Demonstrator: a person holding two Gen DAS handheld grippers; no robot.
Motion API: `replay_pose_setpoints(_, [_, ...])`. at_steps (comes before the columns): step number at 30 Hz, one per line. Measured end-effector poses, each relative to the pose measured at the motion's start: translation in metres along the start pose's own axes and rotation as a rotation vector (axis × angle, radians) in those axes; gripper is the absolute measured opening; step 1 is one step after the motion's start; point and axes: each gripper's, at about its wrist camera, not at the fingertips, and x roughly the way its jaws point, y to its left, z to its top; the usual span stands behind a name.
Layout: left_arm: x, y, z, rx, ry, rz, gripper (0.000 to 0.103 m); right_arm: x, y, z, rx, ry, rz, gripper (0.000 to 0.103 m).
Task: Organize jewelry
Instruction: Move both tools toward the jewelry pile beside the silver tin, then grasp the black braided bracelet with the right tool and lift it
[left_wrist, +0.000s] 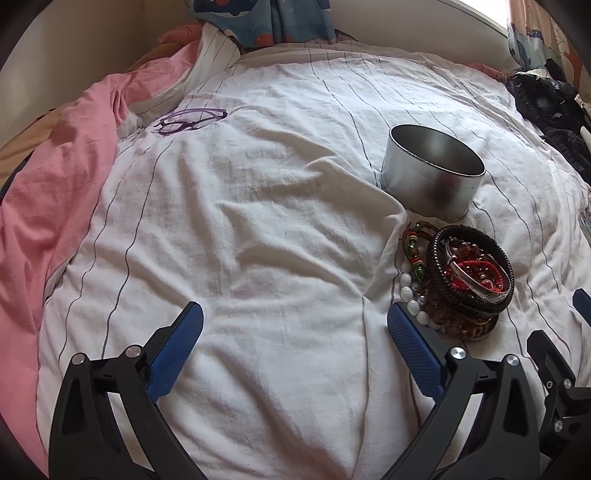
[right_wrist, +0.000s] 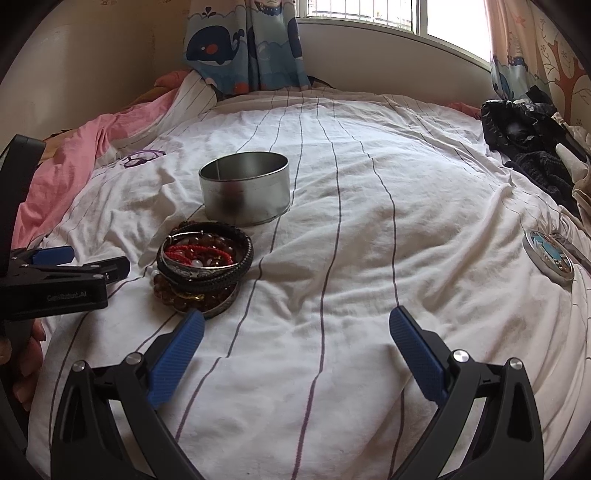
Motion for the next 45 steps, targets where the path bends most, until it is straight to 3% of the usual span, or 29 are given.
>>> replay_pose_setpoints(7, [0.0, 0.017, 0.003, -0.071, -0.005, 0.016, 0.096, -0.013, 0.015, 0.016, -0.036, -0.06, 0.108, 0.096])
replay_pose_setpoints(11, [-0.001, 0.022, 0.004, -0.094, -0.015, 0.026, 0.096, -0.003, 0.03, 0.031, -0.085, -0.038, 0.164, 0.094])
replay_pose_setpoints(15, [-0.002, 0.027, 0.005, -0.114, -0.018, 0.019, 0.096, 0.013, 0.039, 0.041, -0.099, 0.002, 0.211, 0.083])
replay_pose_setpoints(19, [-0.002, 0.026, 0.005, -0.112, -0.016, 0.011, 0.096, 0.036, 0.04, 0.049, -0.078, 0.073, 0.266, 0.082])
replay_pose_setpoints(20, [-0.003, 0.025, 0.005, -0.11, -0.016, 0.01, 0.096, 0.041, 0.042, 0.05, -0.084, 0.086, 0.267, 0.079])
replay_pose_setpoints(23, [-0.003, 0.025, 0.005, -0.108, -0.018, 0.007, 0.096, 0.05, 0.043, 0.048, -0.077, 0.131, 0.319, 0.041])
replay_pose_setpoints(26, [-0.003, 0.024, 0.006, -0.105, -0.018, 0.004, 0.096, 0.045, 0.037, 0.046, -0.048, 0.135, 0.359, 0.021])
replay_pose_setpoints(27, [-0.004, 0.024, 0.006, -0.103, -0.018, 0.002, 0.096, 0.041, 0.037, 0.045, -0.052, 0.132, 0.354, 0.019])
replay_pose_setpoints(31, [-0.006, 0.02, 0.006, -0.088, -0.027, 0.004, 0.096, 0.026, 0.028, 0.035, -0.038, 0.126, 0.346, 0.015])
replay_pose_setpoints(35, [-0.01, 0.016, 0.006, -0.069, -0.041, 0.012, 0.096, 0.014, 0.021, 0.028, -0.03, 0.101, 0.405, 0.014])
replay_pose_setpoints(39, [-0.019, 0.008, 0.007, -0.043, -0.073, -0.026, 0.096, 0.011, 0.003, 0.03, 0.033, 0.066, 0.312, 0.034])
replay_pose_setpoints(45, [-0.03, -0.016, 0.007, 0.05, -0.118, -0.091, 0.096, 0.037, -0.016, 0.029, 0.116, 0.129, 0.266, 0.031])
